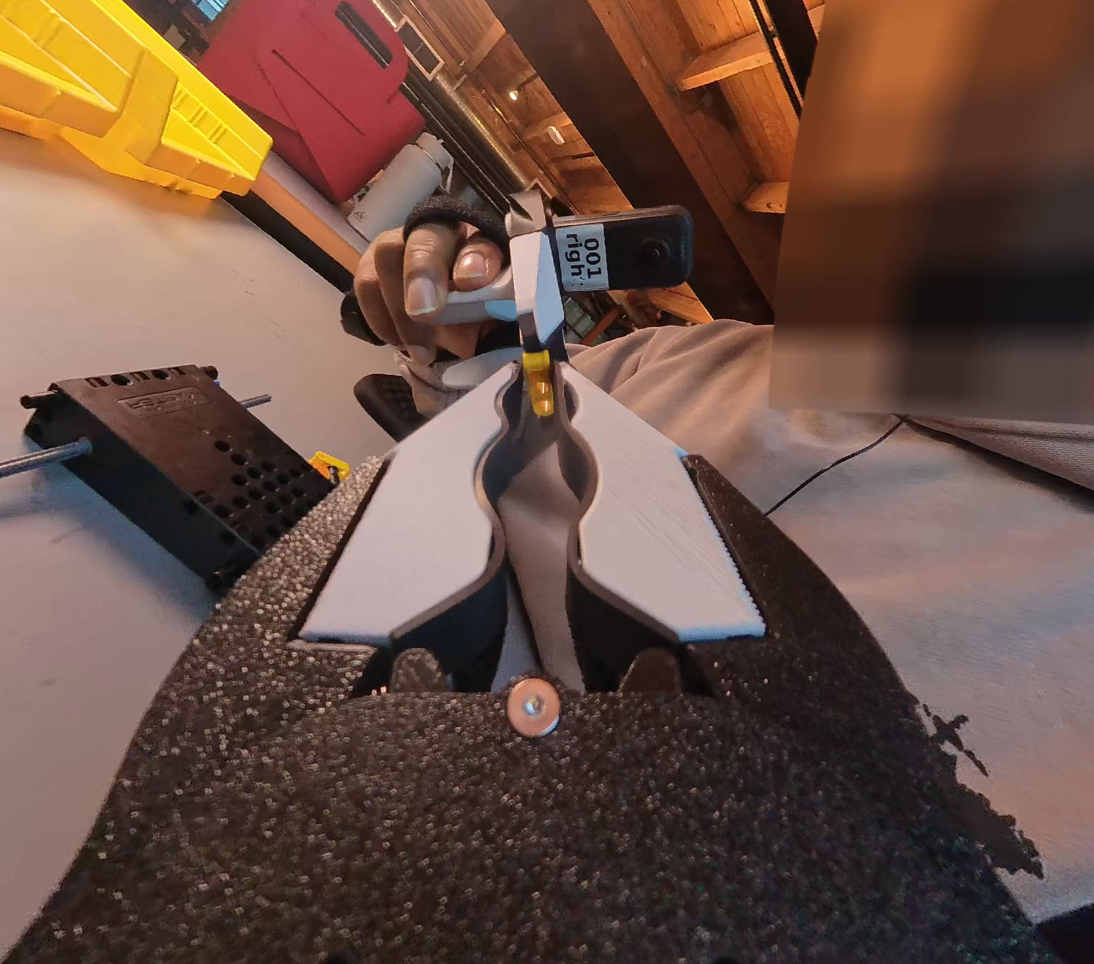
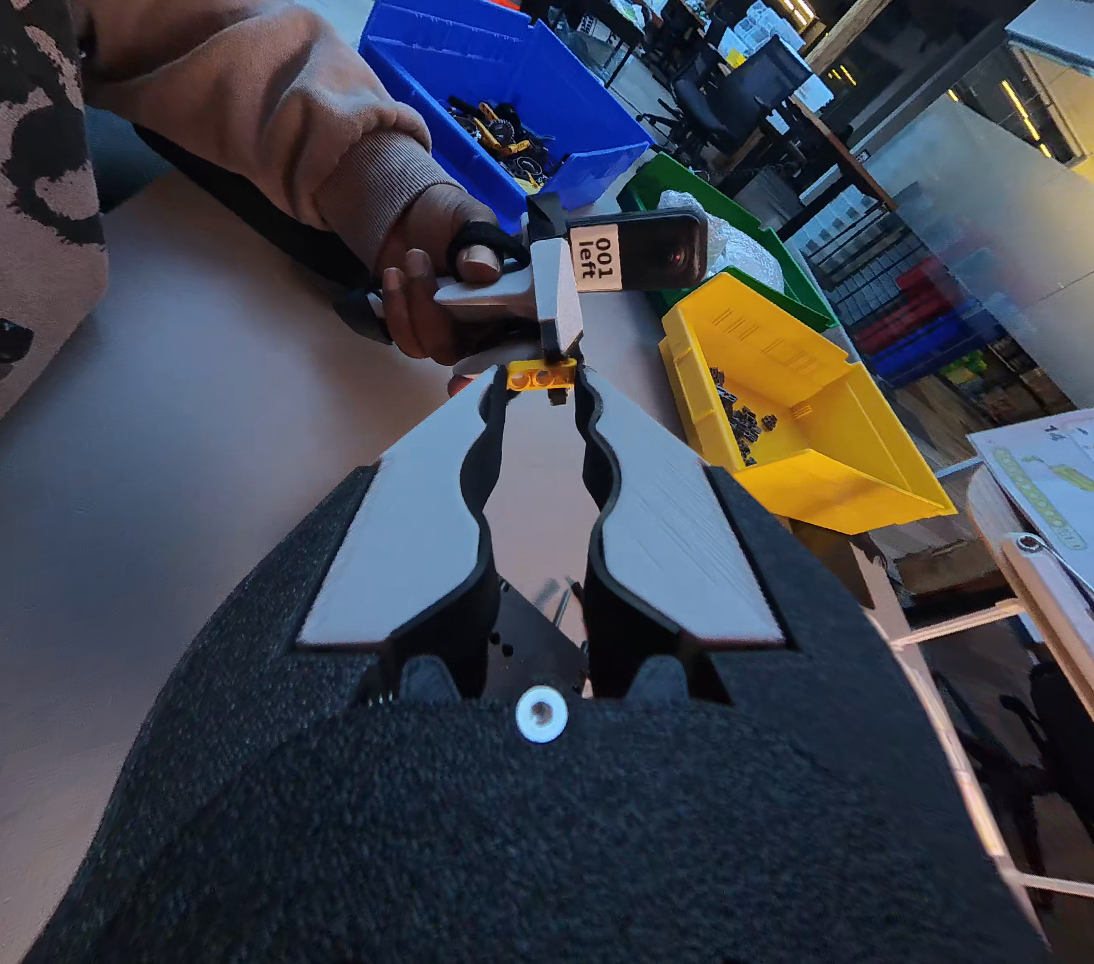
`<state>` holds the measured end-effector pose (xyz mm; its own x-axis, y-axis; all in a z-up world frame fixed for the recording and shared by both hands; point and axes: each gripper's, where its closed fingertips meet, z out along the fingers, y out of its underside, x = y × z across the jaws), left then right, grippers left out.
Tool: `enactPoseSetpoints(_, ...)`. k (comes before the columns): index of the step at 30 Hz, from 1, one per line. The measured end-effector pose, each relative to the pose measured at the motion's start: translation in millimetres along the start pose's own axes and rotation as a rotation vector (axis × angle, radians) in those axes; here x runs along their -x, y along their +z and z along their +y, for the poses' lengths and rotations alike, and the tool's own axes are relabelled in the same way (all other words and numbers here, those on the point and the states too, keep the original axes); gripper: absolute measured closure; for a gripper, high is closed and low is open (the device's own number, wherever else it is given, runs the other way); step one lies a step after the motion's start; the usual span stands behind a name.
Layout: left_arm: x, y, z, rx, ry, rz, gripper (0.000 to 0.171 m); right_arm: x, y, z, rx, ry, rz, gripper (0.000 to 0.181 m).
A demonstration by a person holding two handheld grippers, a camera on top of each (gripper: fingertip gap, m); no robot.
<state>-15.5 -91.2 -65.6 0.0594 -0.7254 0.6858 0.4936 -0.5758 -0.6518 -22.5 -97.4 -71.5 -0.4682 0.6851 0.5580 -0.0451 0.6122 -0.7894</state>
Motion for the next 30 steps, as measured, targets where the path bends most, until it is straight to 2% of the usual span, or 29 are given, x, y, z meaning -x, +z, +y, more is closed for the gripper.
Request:
enactPoseSetpoints(5, 10.7, -5.6, 2.0, 0.037, 0.116, -0.124, 0.157, -9.0, -6.6, 8.1, -0.009, 0.067, 0.026, 0.16)
enactPoseSetpoints(12, 44.6, -21.2, -1.2, 0.14, 0.459, -0.511, 0.129, -35.2, -29.1, 30.1, 0.01, 0.104, 0.119, 0.159)
enactPoseSetpoints(15, 54.6, -32.3, -10.8, 0.137, 0.55, -0.652, 0.124, -60.3, -46.9, 42.9, 0.008, 0.141, 0.216, 0.159)
enactPoseSetpoints(18, 62.0, -48.1, -22.8, 0.115, 0.613, -0.774, 0.121, -97.3, -75.2, 60.7, 0.023, 0.155, 0.39, 0.159)
enactPoseSetpoints(21, 66.2, -62.7, -32.9, 0.086, 0.641, -0.86, 0.117, -146.0, -125.9, 83.3, 0.048, 0.17, 0.666, 0.159)
enactPoseSetpoints(25, 64.5, -69.9, -39.6, 0.041, 0.621, -0.864, 0.118, -196.6, -225.1, 125.1, 0.187, 0.156, 1.029, 0.159)
enactPoseSetpoints(27, 65.1, -70.9, -39.5, 0.037, 0.604, -0.859, 0.118, -210.6, -286.0, 151.1, 0.25, 0.203, 1.187, 0.159)
enactPoseSetpoints(30, 66.0, -70.5, -39.3, 0.036, 0.604, -0.857, 0.118, -209.0, -370.7, 200.4, 0.342, 0.342, 1.375, 0.159)
